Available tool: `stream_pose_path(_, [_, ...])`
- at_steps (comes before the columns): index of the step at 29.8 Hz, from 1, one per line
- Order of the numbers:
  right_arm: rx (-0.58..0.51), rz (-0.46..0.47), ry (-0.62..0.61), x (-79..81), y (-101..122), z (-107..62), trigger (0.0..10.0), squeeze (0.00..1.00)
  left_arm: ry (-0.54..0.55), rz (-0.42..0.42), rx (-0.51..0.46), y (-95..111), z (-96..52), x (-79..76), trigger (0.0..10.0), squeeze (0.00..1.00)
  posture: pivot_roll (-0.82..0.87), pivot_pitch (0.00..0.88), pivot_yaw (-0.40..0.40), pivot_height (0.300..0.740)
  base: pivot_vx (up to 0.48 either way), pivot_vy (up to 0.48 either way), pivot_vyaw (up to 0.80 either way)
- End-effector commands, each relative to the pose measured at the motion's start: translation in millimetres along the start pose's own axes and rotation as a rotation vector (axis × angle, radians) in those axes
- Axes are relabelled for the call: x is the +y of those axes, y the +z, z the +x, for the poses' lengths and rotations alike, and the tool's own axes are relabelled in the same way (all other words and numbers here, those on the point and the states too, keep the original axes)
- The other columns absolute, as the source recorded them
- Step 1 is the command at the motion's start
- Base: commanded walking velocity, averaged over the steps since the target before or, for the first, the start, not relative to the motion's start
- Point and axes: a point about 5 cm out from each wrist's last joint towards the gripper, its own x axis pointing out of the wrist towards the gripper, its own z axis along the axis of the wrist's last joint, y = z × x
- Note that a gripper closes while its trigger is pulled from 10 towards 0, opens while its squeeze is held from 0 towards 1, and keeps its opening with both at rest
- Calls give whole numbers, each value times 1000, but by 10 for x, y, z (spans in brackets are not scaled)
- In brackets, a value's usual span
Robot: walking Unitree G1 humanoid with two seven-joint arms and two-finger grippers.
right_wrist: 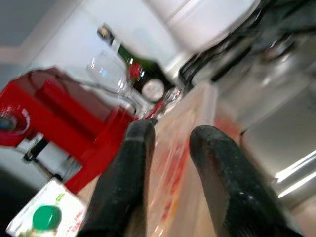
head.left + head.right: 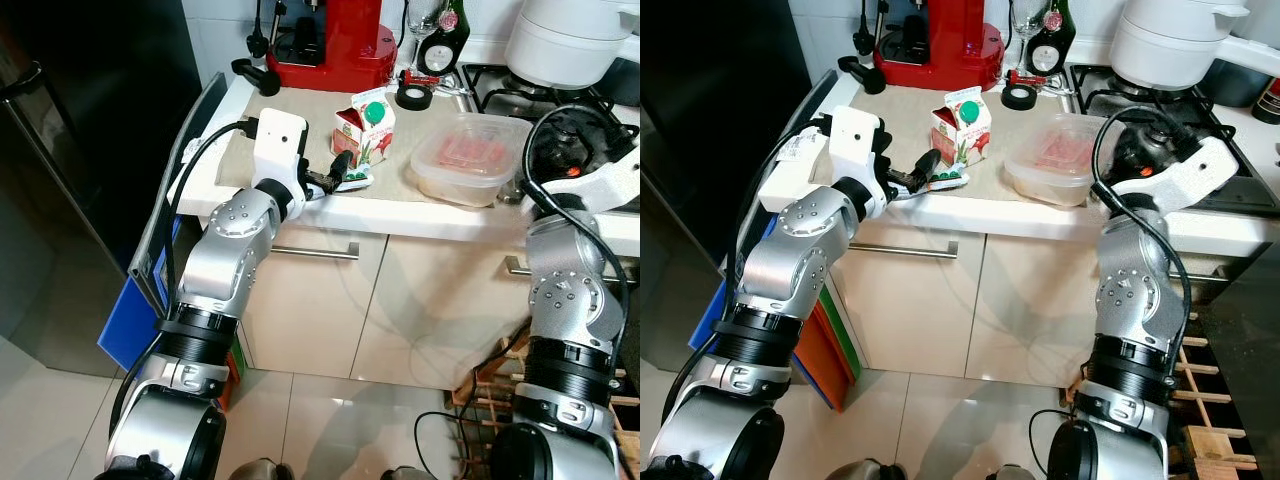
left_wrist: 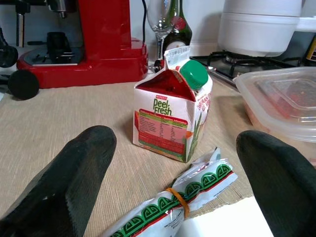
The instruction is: Restocking fridge
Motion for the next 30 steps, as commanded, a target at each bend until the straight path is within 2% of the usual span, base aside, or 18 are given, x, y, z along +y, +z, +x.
stream_pose_path(1, [37,16,-5,-17,-12,17,10000,1000,-15,4,3,9,11,-23,10000,0,-129,0,13,740,0,0,0])
stream_pose_path(5, [67,4,-29,-92,-36,14,10000,1000,-19,2,4,14,10,-26,10000,0,-129,0,14,740,0,0,0])
stream_pose_path(13, [59,2,-37,-109,14,-10,10000,1000,-25,9,5,17,9,-36,10000,0,-133,0,17,740,0,0,0])
stream_pose_path(19, [98,96,-68,-153,-61,-43,10000,1000,-31,10,6,17,8,-47,10000,0,-135,0,16,740,0,0,0])
stream_pose_path(22, [124,149,-60,-124,-121,-60,10000,1000,-34,9,7,18,11,-51,10000,0,-135,0,17,740,0,0,0])
stream_pose_path(27, [184,218,28,80,-242,-117,10000,1000,-37,9,7,25,12,-56,10000,0,-134,0,18,740,0,0,0])
stream_pose_path(30, [209,204,46,134,-296,-136,10000,1000,-40,9,5,34,12,-58,10000,0,-131,0,16,740,0,0,0])
